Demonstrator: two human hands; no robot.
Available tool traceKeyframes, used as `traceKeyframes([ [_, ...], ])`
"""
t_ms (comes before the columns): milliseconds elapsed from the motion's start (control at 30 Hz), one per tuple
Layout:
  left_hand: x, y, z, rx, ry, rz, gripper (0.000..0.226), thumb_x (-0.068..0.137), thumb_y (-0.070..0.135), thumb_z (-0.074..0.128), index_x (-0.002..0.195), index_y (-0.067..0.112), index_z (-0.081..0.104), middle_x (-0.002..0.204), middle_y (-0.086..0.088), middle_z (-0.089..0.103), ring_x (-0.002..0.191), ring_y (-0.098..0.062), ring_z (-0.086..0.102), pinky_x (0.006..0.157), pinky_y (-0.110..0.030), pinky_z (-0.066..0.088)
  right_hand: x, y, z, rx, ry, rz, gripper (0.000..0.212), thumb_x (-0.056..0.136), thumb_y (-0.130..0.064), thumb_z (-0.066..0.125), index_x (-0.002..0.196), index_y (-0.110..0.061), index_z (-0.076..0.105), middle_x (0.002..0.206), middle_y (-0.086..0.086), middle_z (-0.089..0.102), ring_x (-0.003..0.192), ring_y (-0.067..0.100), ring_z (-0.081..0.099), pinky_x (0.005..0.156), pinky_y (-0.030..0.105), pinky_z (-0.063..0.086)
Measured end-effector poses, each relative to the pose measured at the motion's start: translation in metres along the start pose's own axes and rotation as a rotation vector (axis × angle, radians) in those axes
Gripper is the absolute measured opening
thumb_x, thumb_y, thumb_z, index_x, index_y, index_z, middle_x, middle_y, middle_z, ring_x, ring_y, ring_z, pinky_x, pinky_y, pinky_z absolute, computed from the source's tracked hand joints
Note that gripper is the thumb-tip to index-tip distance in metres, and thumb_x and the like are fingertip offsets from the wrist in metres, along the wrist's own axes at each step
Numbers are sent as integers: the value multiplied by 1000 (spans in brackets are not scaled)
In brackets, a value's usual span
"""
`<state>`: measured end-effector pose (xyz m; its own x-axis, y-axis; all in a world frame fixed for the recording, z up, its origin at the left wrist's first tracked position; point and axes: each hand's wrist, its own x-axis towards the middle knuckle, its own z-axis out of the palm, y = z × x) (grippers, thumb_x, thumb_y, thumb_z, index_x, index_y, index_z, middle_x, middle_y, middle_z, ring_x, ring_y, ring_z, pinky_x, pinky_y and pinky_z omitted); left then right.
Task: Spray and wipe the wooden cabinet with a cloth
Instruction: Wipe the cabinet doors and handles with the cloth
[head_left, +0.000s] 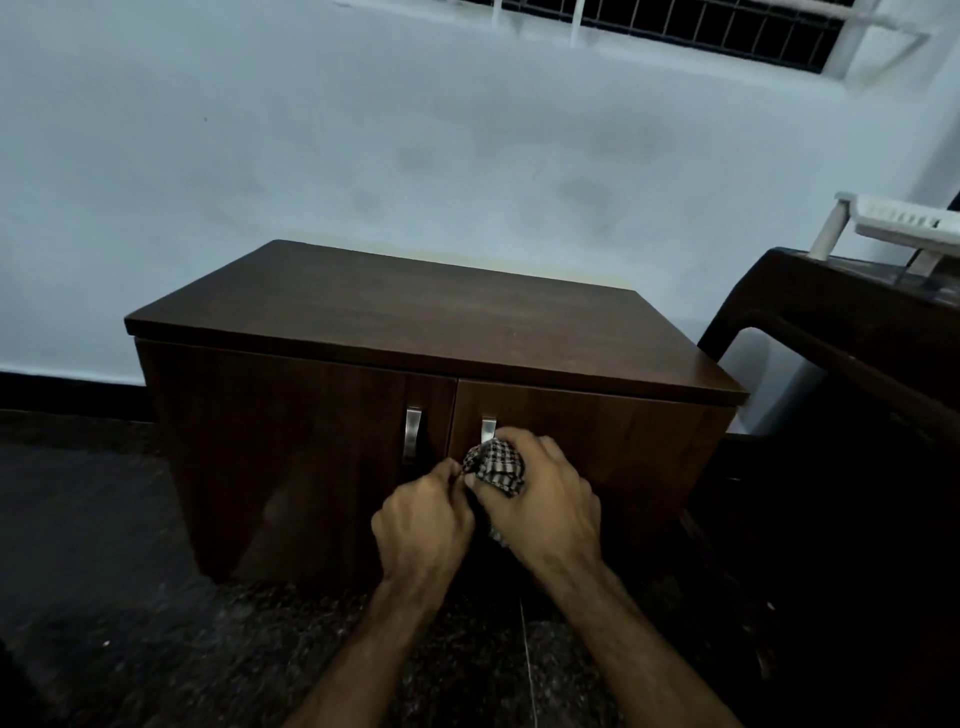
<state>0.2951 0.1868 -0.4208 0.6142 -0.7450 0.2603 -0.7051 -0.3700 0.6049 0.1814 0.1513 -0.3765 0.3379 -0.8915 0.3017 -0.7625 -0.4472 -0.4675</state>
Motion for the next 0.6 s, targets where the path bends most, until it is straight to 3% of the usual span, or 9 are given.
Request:
traceKeyframes([
  [167,5,1,-7,85,11,77,31,99,43,48,125,34,64,105,4,77,98,-23,72,78,-34,53,-5,14,17,121,85,72,40,88,-29,70,122,-44,55,117,-18,68,106,11,66,84,32,54],
  [267,16,4,-18,207,13,175,26,101,44,45,115,33,64,98,3,76,94,-23,72,71,-31,46,-10,22,30,178,91,153,31,90,-34,67,118,-42,55,105,-15,72,99,15,69,80,36,55],
  [367,17,13,-25,267,26,247,27,102,42,44,120,34,62,100,2,75,94,-22,72,69,-30,41,-16,27,36,167,61,192,21,94,-42,61,114,-38,56,97,-9,74,95,23,70,76,38,53],
  [600,8,1,-10,128,12,144,28,102,43,45,120,33,64,99,3,76,94,-23,71,70,-31,43,0,10,8,16,3,93,27,89,-25,64,110,-34,51,99,-7,72,94,23,70,75,36,55],
])
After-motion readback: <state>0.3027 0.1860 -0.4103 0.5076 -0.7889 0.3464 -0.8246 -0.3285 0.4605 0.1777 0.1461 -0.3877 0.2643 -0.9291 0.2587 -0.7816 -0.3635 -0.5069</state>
